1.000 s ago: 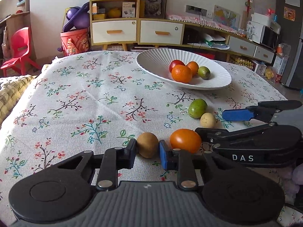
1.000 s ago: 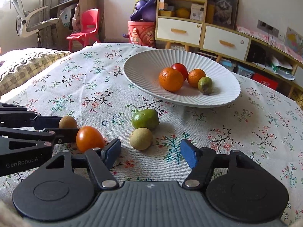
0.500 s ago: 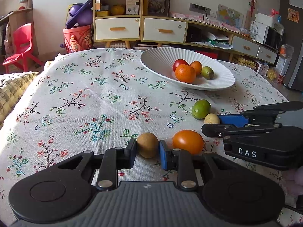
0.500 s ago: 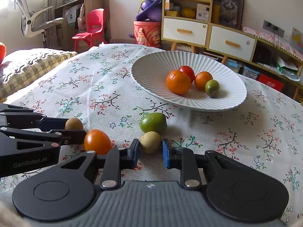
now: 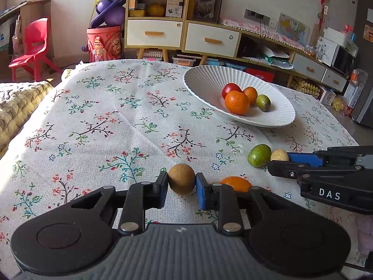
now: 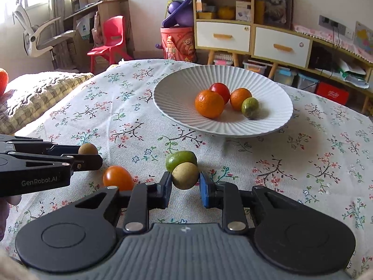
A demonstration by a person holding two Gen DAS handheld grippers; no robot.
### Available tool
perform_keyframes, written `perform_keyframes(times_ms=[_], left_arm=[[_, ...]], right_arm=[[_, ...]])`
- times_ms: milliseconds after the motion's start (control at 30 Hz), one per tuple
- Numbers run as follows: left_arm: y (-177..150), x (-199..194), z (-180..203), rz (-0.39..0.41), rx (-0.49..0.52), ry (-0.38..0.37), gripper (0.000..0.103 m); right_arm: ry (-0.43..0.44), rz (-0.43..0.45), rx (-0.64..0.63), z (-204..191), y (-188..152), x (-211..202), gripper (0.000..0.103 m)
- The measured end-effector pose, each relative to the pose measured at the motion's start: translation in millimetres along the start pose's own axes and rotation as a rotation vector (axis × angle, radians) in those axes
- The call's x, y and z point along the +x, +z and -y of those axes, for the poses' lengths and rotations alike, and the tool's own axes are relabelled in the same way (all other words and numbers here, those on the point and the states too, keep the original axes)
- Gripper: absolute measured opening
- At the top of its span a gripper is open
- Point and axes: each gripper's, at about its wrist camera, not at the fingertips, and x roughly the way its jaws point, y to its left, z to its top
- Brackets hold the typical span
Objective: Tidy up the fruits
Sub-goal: 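Grasp the brown kiwi with the left tool while the right tool grasps the pale yellow fruit, then carry kiwi and yellow fruit into the white plate while both tools open to release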
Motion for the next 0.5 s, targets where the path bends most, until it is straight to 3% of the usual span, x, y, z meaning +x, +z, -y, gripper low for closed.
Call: perform_keyframes(times_ms=[500], left_arm=[[25,-2,15,0.045,-0.024,-0.045,0.009]], right_arm=[[-0.004,0.065,0.058,15,18,-13,0.023]])
